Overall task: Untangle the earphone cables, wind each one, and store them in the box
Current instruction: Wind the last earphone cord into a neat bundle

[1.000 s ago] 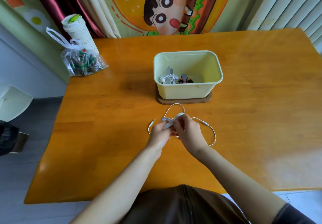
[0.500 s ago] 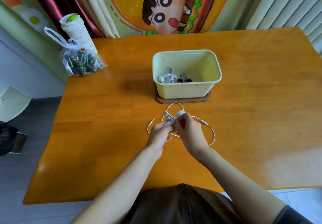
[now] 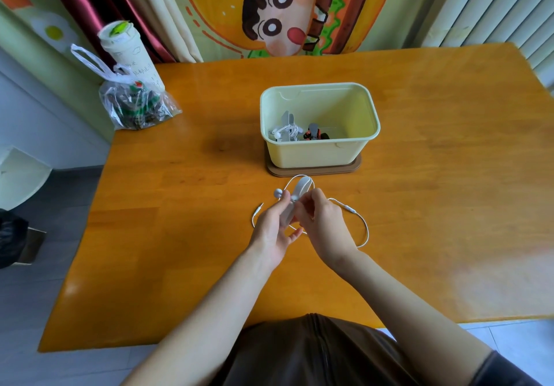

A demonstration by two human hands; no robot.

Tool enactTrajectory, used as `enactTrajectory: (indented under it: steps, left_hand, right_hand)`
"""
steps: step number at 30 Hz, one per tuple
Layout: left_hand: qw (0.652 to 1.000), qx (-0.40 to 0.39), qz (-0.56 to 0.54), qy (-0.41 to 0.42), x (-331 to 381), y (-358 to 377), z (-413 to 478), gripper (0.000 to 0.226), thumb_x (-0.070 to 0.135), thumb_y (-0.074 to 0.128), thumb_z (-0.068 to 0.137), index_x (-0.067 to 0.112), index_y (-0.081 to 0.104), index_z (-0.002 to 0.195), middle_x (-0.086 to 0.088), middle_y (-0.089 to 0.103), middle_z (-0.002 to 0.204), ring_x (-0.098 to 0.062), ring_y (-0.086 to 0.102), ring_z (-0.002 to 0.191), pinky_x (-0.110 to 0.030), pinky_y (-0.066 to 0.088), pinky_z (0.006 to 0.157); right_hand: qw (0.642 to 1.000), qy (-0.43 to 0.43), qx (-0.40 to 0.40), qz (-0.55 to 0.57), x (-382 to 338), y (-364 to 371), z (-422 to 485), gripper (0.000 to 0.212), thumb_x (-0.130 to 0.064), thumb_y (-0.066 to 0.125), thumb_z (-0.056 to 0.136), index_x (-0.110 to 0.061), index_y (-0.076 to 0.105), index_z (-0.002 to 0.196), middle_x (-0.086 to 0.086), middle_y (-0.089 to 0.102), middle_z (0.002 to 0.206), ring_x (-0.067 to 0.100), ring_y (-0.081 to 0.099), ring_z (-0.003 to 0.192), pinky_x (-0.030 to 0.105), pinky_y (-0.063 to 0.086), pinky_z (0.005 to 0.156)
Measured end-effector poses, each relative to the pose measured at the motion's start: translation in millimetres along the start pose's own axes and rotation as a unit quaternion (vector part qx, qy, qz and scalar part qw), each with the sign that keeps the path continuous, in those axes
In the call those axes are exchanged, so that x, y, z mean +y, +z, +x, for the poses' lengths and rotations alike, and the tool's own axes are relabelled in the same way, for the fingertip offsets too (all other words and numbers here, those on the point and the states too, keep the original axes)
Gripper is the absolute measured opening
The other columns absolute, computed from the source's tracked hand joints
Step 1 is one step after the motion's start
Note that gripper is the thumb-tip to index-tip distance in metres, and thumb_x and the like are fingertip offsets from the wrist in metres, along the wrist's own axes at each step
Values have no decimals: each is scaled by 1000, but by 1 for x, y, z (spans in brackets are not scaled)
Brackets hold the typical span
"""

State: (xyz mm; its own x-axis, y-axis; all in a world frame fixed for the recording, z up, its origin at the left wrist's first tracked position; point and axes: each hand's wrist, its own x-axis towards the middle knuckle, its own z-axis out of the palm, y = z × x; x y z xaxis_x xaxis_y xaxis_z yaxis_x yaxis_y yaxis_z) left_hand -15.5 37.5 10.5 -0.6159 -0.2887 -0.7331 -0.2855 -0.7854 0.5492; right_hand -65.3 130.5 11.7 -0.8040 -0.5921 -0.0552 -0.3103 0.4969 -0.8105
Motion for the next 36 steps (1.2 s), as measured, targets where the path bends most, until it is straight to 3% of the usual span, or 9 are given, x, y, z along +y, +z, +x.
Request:
enactTrajectory:
  steps: [4, 9, 14, 19, 23, 26, 30, 34, 36]
  left_hand:
    - [999, -14, -33, -7, 2, -1, 2, 36, 33, 53, 94, 8, 62, 117, -10, 70, 112, -19, 59, 110, -42, 35, 96]
    - [999, -22, -39, -4, 7, -2, 2, 23, 27, 56, 93, 9, 65, 105, -10, 71, 104, -21, 60, 110, -39, 39, 90]
    - [998, -35, 48, 25, 9, -5, 5, 26, 36, 56, 91, 16, 64, 105, -5, 69, 106, -17, 60, 104, -31, 42, 83]
    - [984, -69, 148, 66, 14, -10, 2, 25, 36, 57, 90, 16, 67, 99, 0, 65, 90, -14, 57, 88, -28, 41, 77]
    - [984, -44, 149, 85, 15, -8, 2, 23, 30, 51, 97, 15, 68, 96, 2, 64, 85, -13, 56, 83, -28, 42, 75]
    - [988, -31, 131, 81, 15, -9, 1, 29, 31, 50, 97, 10, 67, 106, 0, 64, 88, -16, 55, 84, -29, 44, 75]
    - [983, -18, 158, 90, 14, -12, 0, 19, 31, 57, 92, 14, 65, 98, -3, 69, 93, -17, 60, 86, -31, 44, 79]
    - [971, -2, 192, 144, 12, -11, 1, 14, 27, 58, 92, 20, 50, 102, -9, 70, 100, -18, 65, 77, -27, 47, 72]
    - [956, -16, 227, 186, 12, -11, 0, 15, 23, 53, 95, 26, 52, 110, -8, 69, 101, -18, 65, 71, -22, 48, 67]
  right_hand:
    - [1000, -4, -7, 6, -2, -1, 1, 10, -24, 49, 97, -15, 45, 93, -3, 59, 84, 12, 61, 74, 30, 53, 64]
    - [1000, -4, -12, 8, -4, -2, -1, 11, -23, 49, 97, -13, 46, 92, -1, 61, 84, 15, 61, 73, 35, 53, 65]
    - [1000, -2, 1, 9, 0, -4, 0, 15, -30, 48, 97, -16, 46, 91, 0, 65, 81, 15, 64, 70, 40, 55, 65]
    - [999, -28, 15, -11, 1, -9, 0, 14, -30, 48, 97, -17, 45, 90, -8, 58, 74, 10, 57, 63, 35, 52, 61]
    - [999, -39, 13, -17, 1, -10, 0, 12, -27, 50, 96, -17, 45, 99, -4, 61, 81, 12, 60, 68, 35, 54, 63]
    - [998, -49, 23, -27, 0, -13, 2, 24, -24, 51, 96, -16, 43, 117, -4, 60, 88, 17, 62, 75, 36, 53, 65]
    - [996, -69, 38, -32, -2, -25, 8, 37, -18, 54, 95, -16, 42, 130, -5, 58, 87, 12, 56, 72, 25, 46, 64]
    - [997, -62, 36, -38, -3, -30, 13, 30, -16, 57, 93, -11, 48, 122, -3, 59, 89, 10, 53, 73, 8, 40, 61]
    - [997, -60, 42, -39, -3, -30, 14, 27, -16, 58, 93, -11, 49, 118, -4, 60, 88, 9, 52, 72, 5, 39, 62]
